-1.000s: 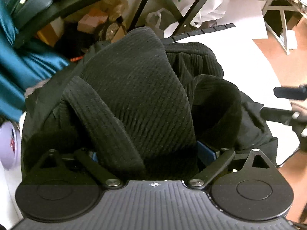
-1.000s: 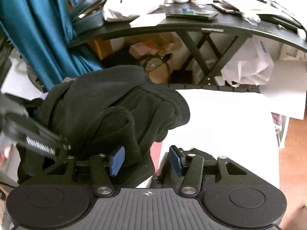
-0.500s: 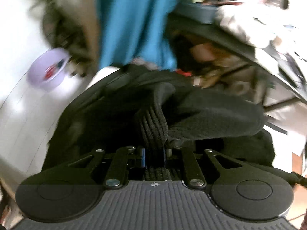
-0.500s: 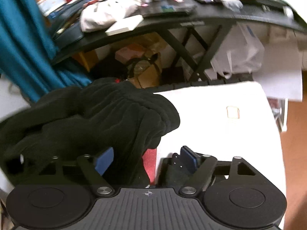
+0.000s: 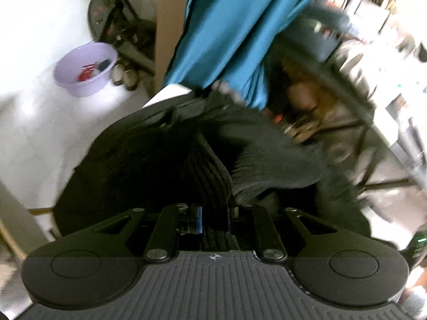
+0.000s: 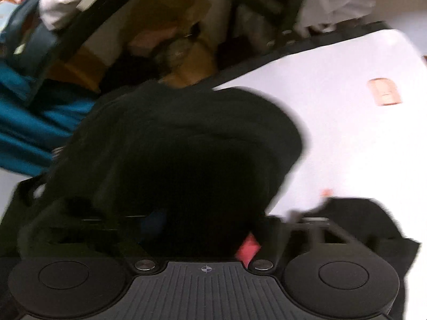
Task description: Fold clothes
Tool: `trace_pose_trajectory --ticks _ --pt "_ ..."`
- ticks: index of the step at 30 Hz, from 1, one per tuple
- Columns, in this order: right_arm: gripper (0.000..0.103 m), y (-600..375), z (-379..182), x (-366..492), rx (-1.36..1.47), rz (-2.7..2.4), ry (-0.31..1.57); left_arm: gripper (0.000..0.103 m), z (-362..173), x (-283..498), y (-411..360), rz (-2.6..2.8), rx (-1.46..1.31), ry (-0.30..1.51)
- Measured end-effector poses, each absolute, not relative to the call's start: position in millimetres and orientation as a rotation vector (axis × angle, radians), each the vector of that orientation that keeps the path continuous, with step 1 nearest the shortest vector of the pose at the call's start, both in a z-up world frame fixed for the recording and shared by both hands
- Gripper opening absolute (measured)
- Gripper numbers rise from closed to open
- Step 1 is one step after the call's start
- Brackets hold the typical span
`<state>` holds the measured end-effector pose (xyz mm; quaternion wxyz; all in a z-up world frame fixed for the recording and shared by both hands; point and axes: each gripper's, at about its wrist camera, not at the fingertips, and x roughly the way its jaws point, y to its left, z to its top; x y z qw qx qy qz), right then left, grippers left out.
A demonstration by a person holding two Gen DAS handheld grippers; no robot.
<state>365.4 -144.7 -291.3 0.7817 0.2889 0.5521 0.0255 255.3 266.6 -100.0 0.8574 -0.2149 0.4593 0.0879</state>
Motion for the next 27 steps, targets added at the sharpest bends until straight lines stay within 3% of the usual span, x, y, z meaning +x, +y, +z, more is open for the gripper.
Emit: trace_pose_trajectory --ticks 1,4,7,12,16,21,22,23,24,25,26,27 --pt "0.018 -137 -284 367 0.581 0.067 1.187 0.015 -93 250 268 0.152 -0.482 0.922" --pt "0.013 -115 -233 357 0.421 0.139 1.063 0.014 -64 234 267 0.088 -0.486 0.802" --pt "0.012 -109 -170 332 0.384 0.209 0.914 0.014 -31 222 272 0.037 -0.498 0.711" --pt "0.012 -111 -75 289 0.362 0.237 0.687 0.015 -16 224 288 0.015 -0.465 0.712" --pt "0.012 -125 -55 269 0.327 0.164 0.656 0.015 -70 228 305 0.044 -0.530 0.842" --pt "0.012 -133 -92 245 0.316 0.076 0.789 0.018 -157 229 305 0.089 -0.548 1.062" --pt "0.012 -130 -102 240 0.307 0.060 0.820 0.021 -173 229 306 0.093 -0.576 1.101" --pt "0.012 -127 -113 236 0.298 0.042 0.851 0.033 -188 230 307 0.093 -0.602 1.138" --pt "0.012 -127 -125 232 0.291 0.021 0.878 0.054 -198 233 309 0.086 -0.622 1.171" --pt "0.012 -131 -137 228 0.291 0.006 0.898 0.065 -208 236 309 0.084 -0.636 1.204" --pt "0.012 -131 -144 226 0.302 -0.009 0.910 0.074 -216 240 309 0.089 -0.634 1.228" --pt "0.012 -132 -150 223 0.312 -0.024 0.922 0.075 -219 244 308 0.092 -0.613 1.230"
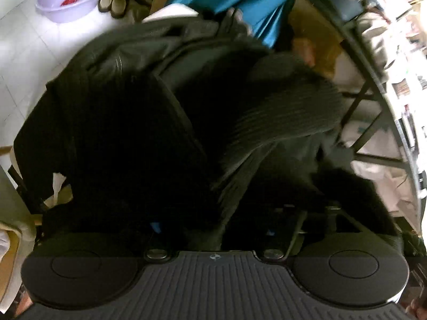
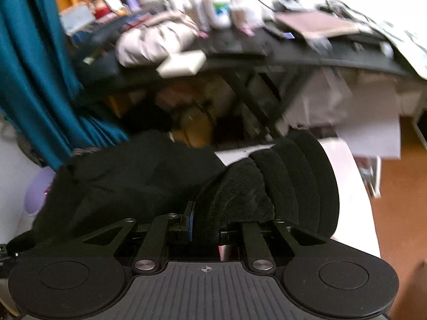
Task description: Fold clothes
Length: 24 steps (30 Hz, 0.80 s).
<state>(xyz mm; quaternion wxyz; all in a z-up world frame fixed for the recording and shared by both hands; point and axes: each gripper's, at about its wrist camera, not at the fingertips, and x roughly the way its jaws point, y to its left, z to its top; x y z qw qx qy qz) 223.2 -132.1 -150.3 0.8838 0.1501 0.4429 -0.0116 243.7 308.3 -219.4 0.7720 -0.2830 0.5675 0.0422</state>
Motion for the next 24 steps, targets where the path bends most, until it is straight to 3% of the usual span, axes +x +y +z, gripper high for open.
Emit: trace_pose_trajectory --ticks 5,7,9,14,16,17,20,24 --pt "0.012 -131 -159 216 0.325 -0.036 0.923 0.080 -224 272 274 0.013 -0.301 1.259" --pt "0.012 -129 -159 218 0.319 -0.039 0.920 0.089 -232 280 252 -0.028 -0.147 1.295" --pt "0.012 -127 -158 222 0.320 -0.044 0.918 0.092 -245 283 237 -0.034 -0.061 1.318" --pt "0.012 -131 -157 230 0.330 -0.056 0.915 0.093 -266 290 242 0.022 -0.153 1.312" --pt "0.012 -134 -160 232 0.337 -0.067 0.922 0.065 -266 294 247 0.050 -0.200 1.298" --pt "0.012 -135 -161 233 0.342 -0.073 0.926 0.030 -264 295 249 0.079 -0.188 1.299" --pt "0.012 -138 -162 235 0.356 -0.080 0.934 0.023 -239 291 256 0.062 -0.197 1.239" --pt "0.012 -136 -150 237 0.362 -0.061 0.918 0.021 -165 262 260 -0.007 -0.189 1.012"
